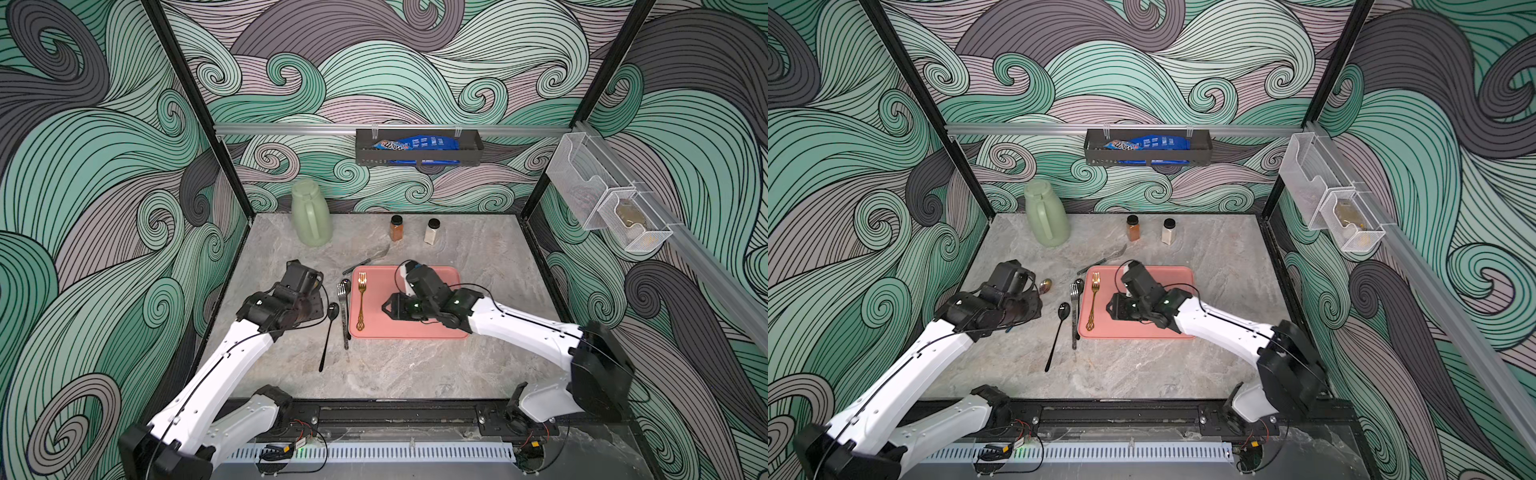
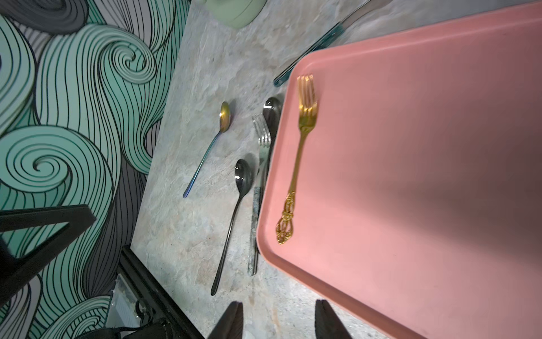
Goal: Set the spoon and fork side by side
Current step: Pick up the spoon from the center of the board.
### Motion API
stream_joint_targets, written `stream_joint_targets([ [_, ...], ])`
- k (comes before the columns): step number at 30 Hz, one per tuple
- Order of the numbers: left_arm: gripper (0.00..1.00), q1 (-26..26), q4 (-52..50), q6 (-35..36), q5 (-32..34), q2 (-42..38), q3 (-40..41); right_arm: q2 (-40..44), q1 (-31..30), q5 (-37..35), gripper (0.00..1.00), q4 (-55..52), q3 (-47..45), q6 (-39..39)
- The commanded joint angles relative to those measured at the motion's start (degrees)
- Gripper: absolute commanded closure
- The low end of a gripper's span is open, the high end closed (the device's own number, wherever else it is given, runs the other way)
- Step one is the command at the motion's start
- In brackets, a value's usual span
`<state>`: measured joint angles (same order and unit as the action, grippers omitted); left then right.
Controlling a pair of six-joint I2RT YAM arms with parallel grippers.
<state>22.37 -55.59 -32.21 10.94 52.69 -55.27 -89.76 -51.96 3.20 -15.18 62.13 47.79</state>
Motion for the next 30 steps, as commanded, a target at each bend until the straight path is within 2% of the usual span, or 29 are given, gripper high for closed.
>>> stream_joint_targets([
  [1,0.55,-1.72,-7.45,2.02,-1.14,-3.62,-0.90,-7.69,-4.97,-2.56,0.56,-1.15,7.53,2.05],
  [9,0.55,-4.84,-14.35,0.97,2.31,-10.31,-3.38,-22.27,-12.34,-3.70,0.57,-4.69,22.42,2.07],
  [17,0.57,-8.86,-16.39,2.65,3.31,-10.59,-6.69,-38.21,-15.81,-7.80,0.62,-18.09,40.05,1.78],
  [22,0.58,-9.10,-16.26,2.87,3.30,-12.28,-7.01,-42.23,-16.45,-10.57,0.61,-20.75,43.99,1.71],
  [30,0.59,-9.19,-14.90,3.33,1.20,-12.01,-5.86,-46.48,-17.63,-15.32,0.53,-26.22,50.97,0.66],
])
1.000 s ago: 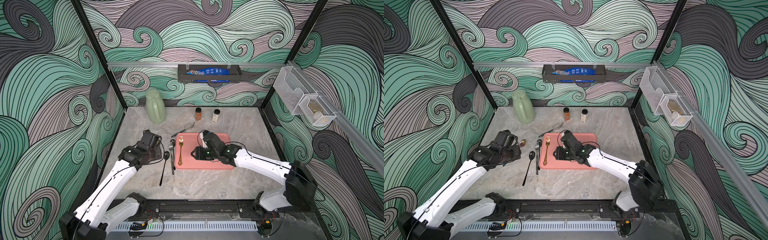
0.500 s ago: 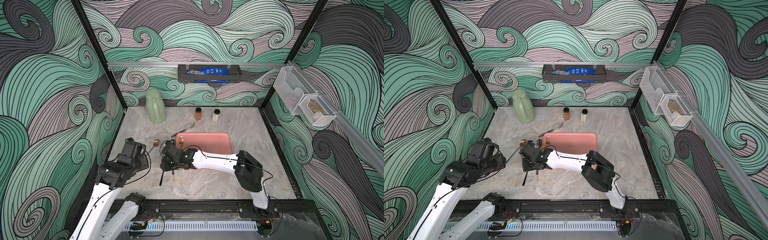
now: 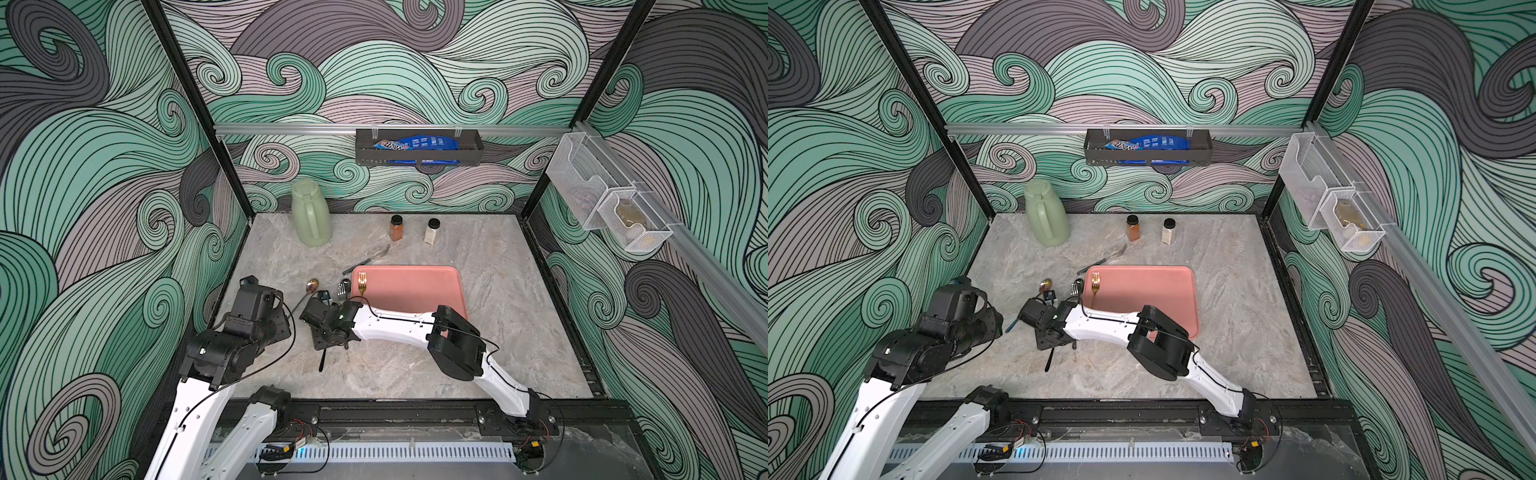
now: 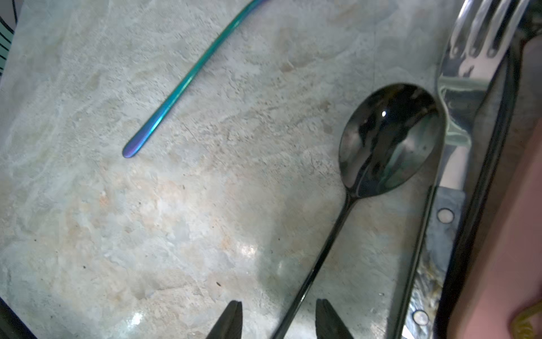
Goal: Set the spoon and fork side by side
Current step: Pick up the spoon from the center of the board.
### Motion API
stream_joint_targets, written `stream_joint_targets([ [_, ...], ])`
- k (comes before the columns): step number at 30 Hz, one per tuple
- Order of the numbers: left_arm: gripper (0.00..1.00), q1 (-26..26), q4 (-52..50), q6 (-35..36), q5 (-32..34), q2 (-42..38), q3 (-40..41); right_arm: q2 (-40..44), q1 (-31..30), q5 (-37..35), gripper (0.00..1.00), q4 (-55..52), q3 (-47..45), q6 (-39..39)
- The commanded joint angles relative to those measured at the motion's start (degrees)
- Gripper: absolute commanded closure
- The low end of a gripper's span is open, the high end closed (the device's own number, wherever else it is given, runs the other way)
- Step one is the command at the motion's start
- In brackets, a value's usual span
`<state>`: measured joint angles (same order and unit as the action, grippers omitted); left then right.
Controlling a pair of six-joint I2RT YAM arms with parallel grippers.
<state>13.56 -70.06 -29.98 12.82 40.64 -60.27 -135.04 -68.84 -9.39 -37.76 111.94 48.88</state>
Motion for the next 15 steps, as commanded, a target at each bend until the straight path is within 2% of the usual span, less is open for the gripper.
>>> stream_joint_targets([
  [1,0.59,-0.38,-0.35,1.21,-0.79,0.03,-0.90,-1.66,-0.77,-2.58,0.53,-3.56,1.28,-0.52],
  [8,0.59,-0.38,-0.53,1.88,-1.03,-0.84,-1.43,-6.58,-0.90,-3.87,0.60,-6.98,6.84,-2.10],
  [15,0.59,-0.38,0.06,1.94,-1.88,-1.32,-1.78,-10.63,-1.83,-9.05,0.67,-12.97,9.36,-4.19],
])
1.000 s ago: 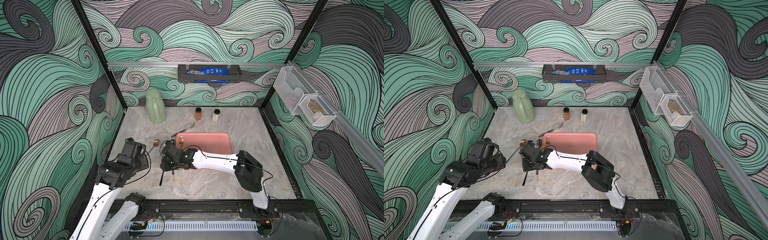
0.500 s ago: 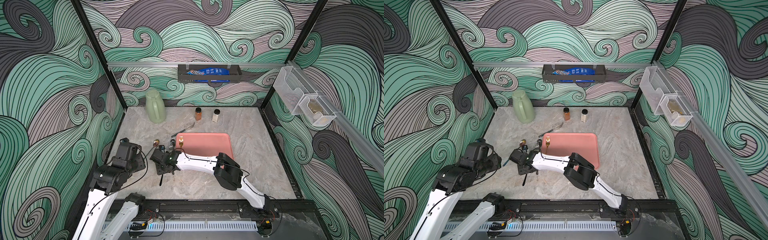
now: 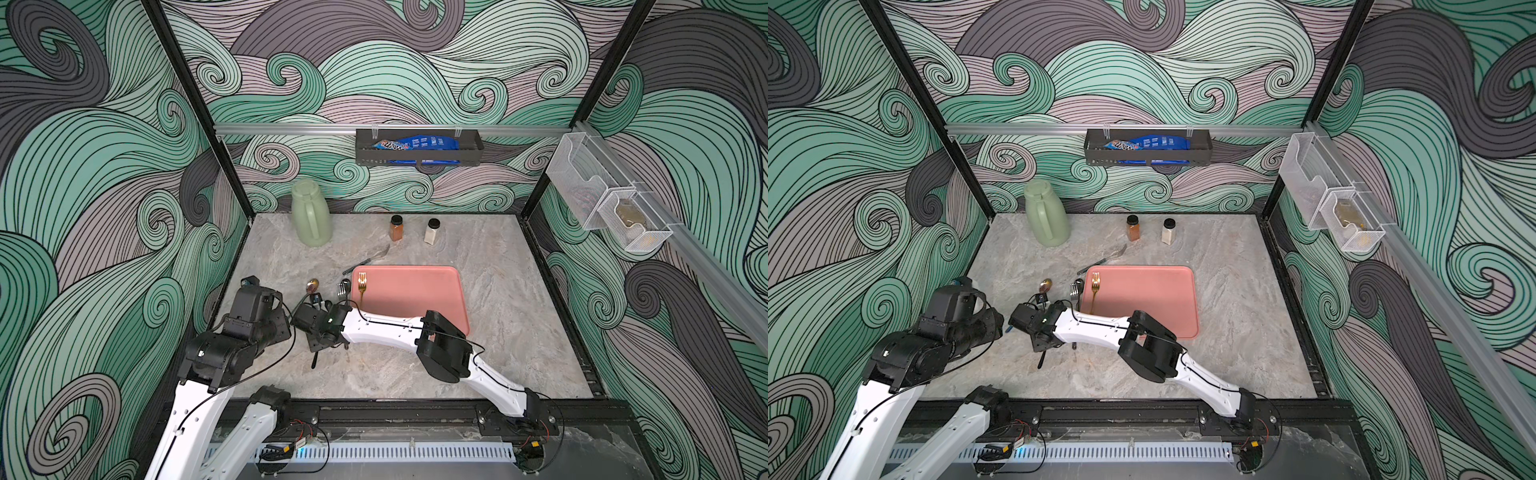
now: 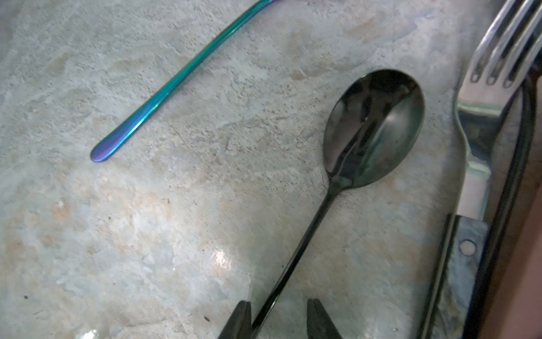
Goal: Set the spoon and fork side by side
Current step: Pick up the spoon from the center of the board.
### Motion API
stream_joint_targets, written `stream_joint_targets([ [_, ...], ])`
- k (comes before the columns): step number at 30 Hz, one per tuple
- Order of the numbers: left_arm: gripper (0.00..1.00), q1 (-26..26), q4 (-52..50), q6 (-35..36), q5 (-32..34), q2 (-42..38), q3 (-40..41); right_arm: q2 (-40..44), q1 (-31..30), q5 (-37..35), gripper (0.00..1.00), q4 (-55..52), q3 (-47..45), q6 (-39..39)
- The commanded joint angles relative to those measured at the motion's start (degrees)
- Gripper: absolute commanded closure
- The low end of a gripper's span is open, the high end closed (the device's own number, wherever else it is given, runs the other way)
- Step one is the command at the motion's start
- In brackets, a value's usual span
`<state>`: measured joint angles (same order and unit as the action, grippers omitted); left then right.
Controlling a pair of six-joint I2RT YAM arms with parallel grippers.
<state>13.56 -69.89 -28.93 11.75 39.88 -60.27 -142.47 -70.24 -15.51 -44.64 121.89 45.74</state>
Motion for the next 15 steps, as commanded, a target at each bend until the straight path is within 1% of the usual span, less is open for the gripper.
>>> stream_joint_targets([
  [1,0.59,-0.37,0.09,0.89,-0.95,-0.66,-1.78,-3.36,-0.49,-3.24,0.68,-6.40,-0.77,-1.08],
  [7,0.59,-0.38,0.77,0.67,-1.60,-0.82,-1.55,-2.74,-0.70,-3.21,0.76,-5.13,-3.29,-2.16],
  [8,0.59,-0.38,0.73,0.63,-1.70,-0.76,-1.59,-2.46,-0.68,-3.04,0.78,-4.80,-3.80,-2.34],
  [10,0.59,-0.38,0.80,0.63,-1.81,-0.84,-1.65,-1.75,-0.69,-2.58,0.84,-3.67,-5.09,-3.28],
  [15,0.59,-0.38,0.89,0.74,-1.82,-1.27,-1.70,0.64,-0.65,-2.06,0.86,-0.62,-9.48,-4.03],
])
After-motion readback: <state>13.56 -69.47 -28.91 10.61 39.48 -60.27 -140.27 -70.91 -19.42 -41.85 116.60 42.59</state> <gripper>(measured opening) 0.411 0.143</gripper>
